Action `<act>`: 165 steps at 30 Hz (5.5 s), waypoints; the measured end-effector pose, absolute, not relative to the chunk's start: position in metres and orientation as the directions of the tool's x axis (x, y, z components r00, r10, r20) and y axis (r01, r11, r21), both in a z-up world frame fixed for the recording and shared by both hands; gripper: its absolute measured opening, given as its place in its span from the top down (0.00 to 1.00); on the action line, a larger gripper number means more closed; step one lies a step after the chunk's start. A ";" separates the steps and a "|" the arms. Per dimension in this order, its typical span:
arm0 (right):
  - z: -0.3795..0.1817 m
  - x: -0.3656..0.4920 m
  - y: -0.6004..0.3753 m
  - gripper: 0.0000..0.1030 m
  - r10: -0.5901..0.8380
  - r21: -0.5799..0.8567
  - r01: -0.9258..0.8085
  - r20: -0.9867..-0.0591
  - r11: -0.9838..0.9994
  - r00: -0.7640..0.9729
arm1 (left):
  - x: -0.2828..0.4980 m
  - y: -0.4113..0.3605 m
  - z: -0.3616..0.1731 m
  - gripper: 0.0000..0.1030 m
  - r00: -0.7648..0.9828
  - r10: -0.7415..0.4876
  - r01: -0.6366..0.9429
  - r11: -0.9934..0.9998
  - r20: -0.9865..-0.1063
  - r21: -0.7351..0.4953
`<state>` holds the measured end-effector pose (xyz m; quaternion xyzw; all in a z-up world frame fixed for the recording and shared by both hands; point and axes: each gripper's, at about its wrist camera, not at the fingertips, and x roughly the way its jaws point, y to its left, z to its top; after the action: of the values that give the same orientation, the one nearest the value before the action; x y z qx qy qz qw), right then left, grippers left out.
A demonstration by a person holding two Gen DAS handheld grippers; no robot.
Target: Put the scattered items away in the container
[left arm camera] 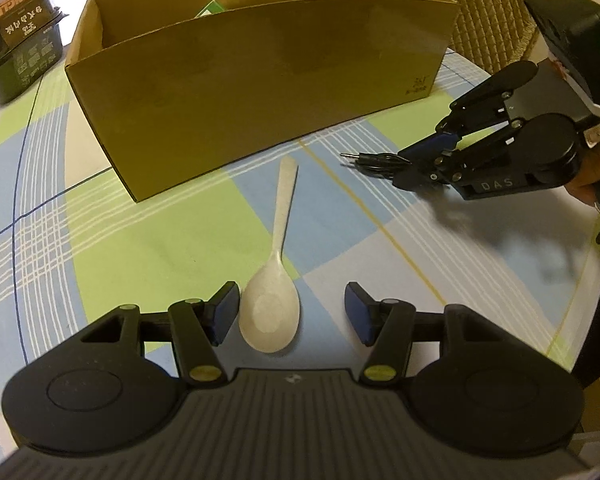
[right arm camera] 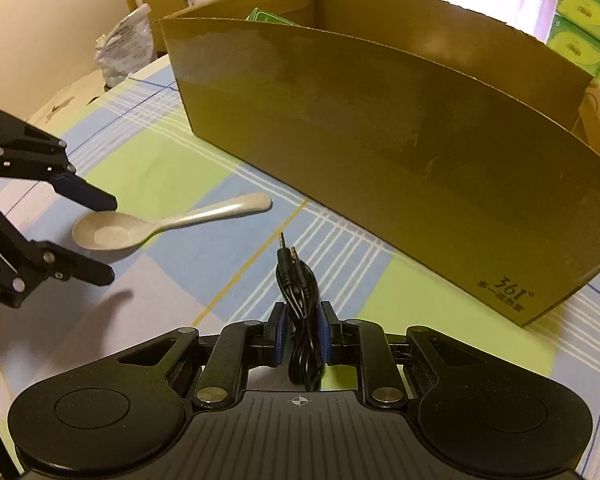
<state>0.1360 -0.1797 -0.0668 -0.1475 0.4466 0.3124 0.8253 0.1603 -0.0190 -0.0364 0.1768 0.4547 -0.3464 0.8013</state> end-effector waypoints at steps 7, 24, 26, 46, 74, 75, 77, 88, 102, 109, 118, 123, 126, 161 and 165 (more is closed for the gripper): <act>-0.067 0.137 -0.175 0.79 0.381 0.033 -0.642 -0.827 0.766 0.413 | 0.157 -0.020 -0.035 0.49 0.349 -0.389 0.722 0.691 -0.852 -0.020; -0.069 0.129 -0.172 0.10 0.391 0.027 -0.641 -0.812 0.767 0.434 | 0.161 -0.013 -0.042 0.48 0.353 -0.379 0.718 0.696 -0.855 -0.011; -0.069 0.130 -0.171 0.16 0.389 0.030 -0.640 -0.816 0.767 0.427 | 0.161 -0.013 -0.041 0.48 0.354 -0.377 0.722 0.692 -0.856 -0.007; -0.072 0.129 -0.164 0.82 0.387 0.025 -0.649 -0.820 0.761 0.422 | 0.163 -0.013 -0.037 0.49 0.370 -0.380 0.723 0.691 -0.848 0.005; -0.070 0.130 -0.163 0.82 0.379 0.030 -0.634 -0.822 0.773 0.424 | 0.166 -0.020 -0.042 0.52 0.352 -0.370 0.742 0.671 -0.859 0.015; -0.070 0.129 -0.163 0.84 0.378 0.028 -0.634 -0.822 0.773 0.426 | 0.166 -0.020 -0.042 0.52 0.352 -0.371 0.741 0.672 -0.859 0.014; -0.069 0.129 -0.162 0.84 0.376 0.023 -0.635 -0.822 0.772 0.427 | 0.166 -0.019 -0.041 0.53 0.352 -0.373 0.740 0.672 -0.858 0.012; -0.068 0.120 -0.165 0.84 0.377 0.029 -0.625 -0.819 0.780 0.432 | 0.165 -0.016 -0.032 0.73 0.357 -0.381 0.743 0.670 -0.853 0.011; -0.062 0.121 -0.173 0.84 0.380 0.033 -0.613 -0.810 0.789 0.446 | 0.163 -0.020 -0.037 0.73 0.343 -0.372 0.752 0.659 -0.862 0.015; -0.065 0.121 -0.173 0.84 0.379 0.034 -0.612 -0.812 0.790 0.444 | 0.164 -0.028 -0.047 0.73 0.344 -0.347 0.761 0.648 -0.872 0.042; -0.063 0.119 -0.175 0.84 0.386 0.042 -0.608 -0.806 0.793 0.449 | 0.155 -0.024 -0.035 0.75 0.344 -0.381 0.757 0.654 -0.858 0.013; -0.056 0.111 -0.178 0.84 0.392 0.041 -0.606 -0.797 0.794 0.460 | 0.150 -0.022 -0.023 0.75 0.351 -0.406 0.754 0.657 -0.844 -0.003; -0.051 0.107 -0.181 0.84 0.392 0.037 -0.603 -0.791 0.797 0.470 | 0.145 -0.022 -0.015 0.75 0.358 -0.418 0.755 0.656 -0.835 -0.004; -0.049 0.086 -0.214 0.84 0.369 0.065 -0.535 -0.794 0.842 0.484 | 0.088 -0.087 -0.049 0.51 0.151 -0.432 0.981 0.175 -0.889 0.081; -0.048 0.087 -0.218 0.84 0.365 0.065 -0.527 -0.792 0.847 0.489 | 0.095 -0.078 -0.051 0.64 0.162 -0.428 0.970 0.236 -0.889 0.062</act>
<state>0.0872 -0.2177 -0.0479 -0.0933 0.4334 0.2601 0.8578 0.0949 -0.0783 -0.0506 0.3434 0.3941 -0.5137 0.6803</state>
